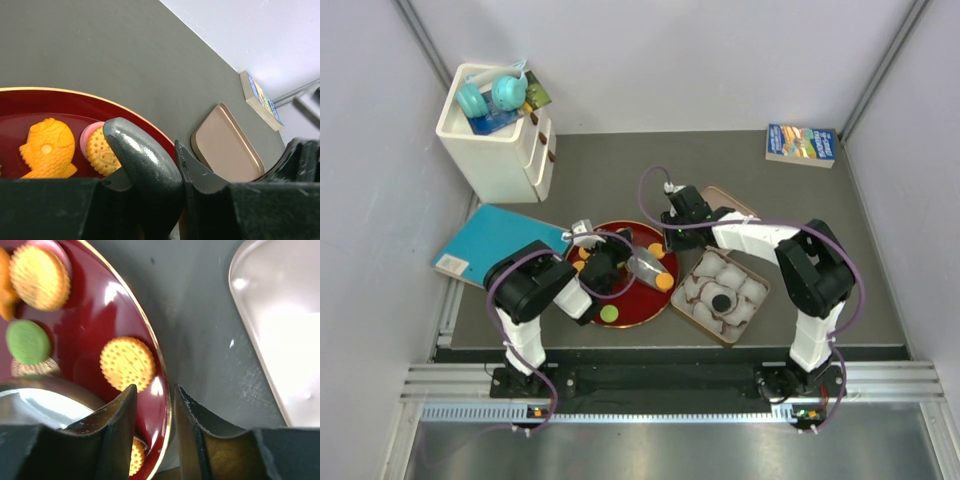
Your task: Pack the cookies
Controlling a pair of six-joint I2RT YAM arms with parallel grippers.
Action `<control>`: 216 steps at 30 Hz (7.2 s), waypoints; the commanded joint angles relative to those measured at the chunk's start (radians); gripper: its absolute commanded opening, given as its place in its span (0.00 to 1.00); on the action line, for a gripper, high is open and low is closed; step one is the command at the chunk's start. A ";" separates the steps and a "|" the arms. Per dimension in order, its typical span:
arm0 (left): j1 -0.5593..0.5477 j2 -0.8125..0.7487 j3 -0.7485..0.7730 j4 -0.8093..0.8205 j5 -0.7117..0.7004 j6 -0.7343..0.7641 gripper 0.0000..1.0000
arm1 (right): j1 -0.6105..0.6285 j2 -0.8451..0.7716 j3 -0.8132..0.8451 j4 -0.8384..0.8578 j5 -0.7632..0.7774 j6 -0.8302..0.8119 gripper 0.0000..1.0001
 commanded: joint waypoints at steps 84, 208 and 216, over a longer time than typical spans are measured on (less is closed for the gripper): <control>-0.215 0.184 0.799 -0.219 0.356 0.467 0.00 | 0.008 -1.072 -0.202 -0.408 0.304 0.032 0.39; 0.153 0.288 0.289 0.268 0.257 0.084 0.00 | -0.019 0.060 0.052 0.024 -0.094 -0.006 0.00; 0.170 0.268 0.251 0.268 0.241 -0.092 0.00 | -0.018 0.002 0.089 -0.025 -0.068 0.008 0.28</control>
